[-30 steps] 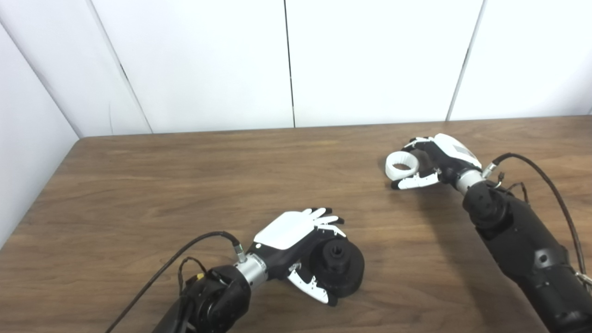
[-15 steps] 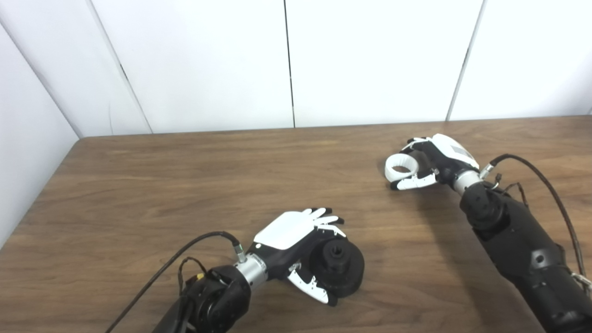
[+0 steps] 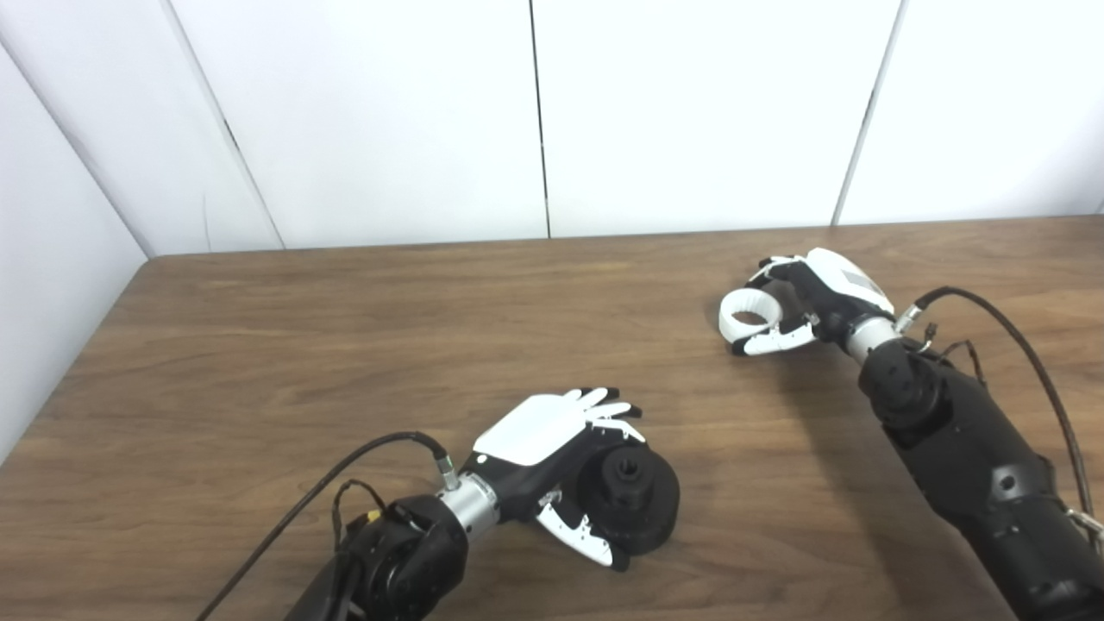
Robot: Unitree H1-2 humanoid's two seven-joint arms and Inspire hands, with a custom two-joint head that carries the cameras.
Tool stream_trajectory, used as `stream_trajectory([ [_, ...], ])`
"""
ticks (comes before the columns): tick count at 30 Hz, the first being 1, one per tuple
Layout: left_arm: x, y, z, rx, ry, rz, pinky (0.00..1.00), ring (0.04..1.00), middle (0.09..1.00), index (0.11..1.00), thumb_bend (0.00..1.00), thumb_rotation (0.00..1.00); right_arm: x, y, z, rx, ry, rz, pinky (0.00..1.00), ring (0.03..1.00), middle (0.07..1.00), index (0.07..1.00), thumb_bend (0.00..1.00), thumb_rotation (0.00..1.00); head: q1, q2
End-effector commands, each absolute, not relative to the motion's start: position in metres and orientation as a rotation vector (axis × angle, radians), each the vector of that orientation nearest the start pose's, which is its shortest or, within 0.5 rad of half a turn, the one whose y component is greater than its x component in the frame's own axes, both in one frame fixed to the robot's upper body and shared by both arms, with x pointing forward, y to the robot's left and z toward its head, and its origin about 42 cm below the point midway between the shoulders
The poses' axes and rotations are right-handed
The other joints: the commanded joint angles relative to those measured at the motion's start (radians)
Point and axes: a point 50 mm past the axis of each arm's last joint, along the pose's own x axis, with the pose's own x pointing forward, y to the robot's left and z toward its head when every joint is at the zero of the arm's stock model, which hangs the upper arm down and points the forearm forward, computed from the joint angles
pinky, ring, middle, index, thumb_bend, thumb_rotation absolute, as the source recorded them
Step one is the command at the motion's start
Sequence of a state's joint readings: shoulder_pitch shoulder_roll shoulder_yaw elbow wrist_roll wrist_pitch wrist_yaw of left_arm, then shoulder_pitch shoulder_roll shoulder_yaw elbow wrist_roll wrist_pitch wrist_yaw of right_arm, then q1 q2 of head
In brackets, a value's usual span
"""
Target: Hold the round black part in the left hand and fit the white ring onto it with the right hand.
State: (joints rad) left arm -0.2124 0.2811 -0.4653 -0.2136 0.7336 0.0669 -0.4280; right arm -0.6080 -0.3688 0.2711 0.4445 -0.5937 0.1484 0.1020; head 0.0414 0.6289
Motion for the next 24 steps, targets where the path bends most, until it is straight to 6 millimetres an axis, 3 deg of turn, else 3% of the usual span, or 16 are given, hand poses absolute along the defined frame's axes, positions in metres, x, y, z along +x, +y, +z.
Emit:
stream_trajectory([
  [1, 0.303, 0.148, 0.169, 1.113, -0.265, -0.718, 1.0, 1.0, 0.938, 0.703, 0.92, 0.29, 0.478, -0.257, 0.221, -1.081, -0.117, 0.127, 0.87, 0.957, 0.893, 0.646, 0.71, 0.24, 0.0, 0.001],
  [8, 0.303, 0.147, 0.169, 1.111, -0.268, -0.716, 1.0, 1.0, 0.936, 0.701, 0.92, 0.3, 0.478, -0.258, 0.222, -1.076, -0.138, 0.119, 0.88, 0.948, 0.878, 0.628, 0.71, 0.23, 0.0, 0.002],
  [10, 0.303, 0.147, 0.169, 1.112, -0.269, -0.715, 1.0, 1.0, 0.936, 0.701, 0.92, 0.3, 0.477, -0.258, 0.222, -1.076, -0.141, 0.118, 0.88, 0.949, 0.878, 0.53, 0.57, 0.17, -0.002, 0.003],
  [12, 0.303, 0.147, 0.17, 1.113, -0.268, -0.716, 1.0, 1.0, 0.938, 0.702, 0.92, 0.29, 0.476, -0.257, 0.223, -1.076, -0.144, 0.119, 0.87, 0.948, 0.878, 0.503, 0.53, 0.16, -0.001, 0.003],
  [24, 0.303, 0.147, 0.169, 1.113, -0.26, -0.719, 1.0, 1.0, 0.938, 0.704, 0.92, 0.29, 0.467, -0.255, 0.232, -1.078, -0.165, 0.129, 0.85, 0.939, 0.874, 0.495, 0.52, 0.16, -0.001, 0.005],
])
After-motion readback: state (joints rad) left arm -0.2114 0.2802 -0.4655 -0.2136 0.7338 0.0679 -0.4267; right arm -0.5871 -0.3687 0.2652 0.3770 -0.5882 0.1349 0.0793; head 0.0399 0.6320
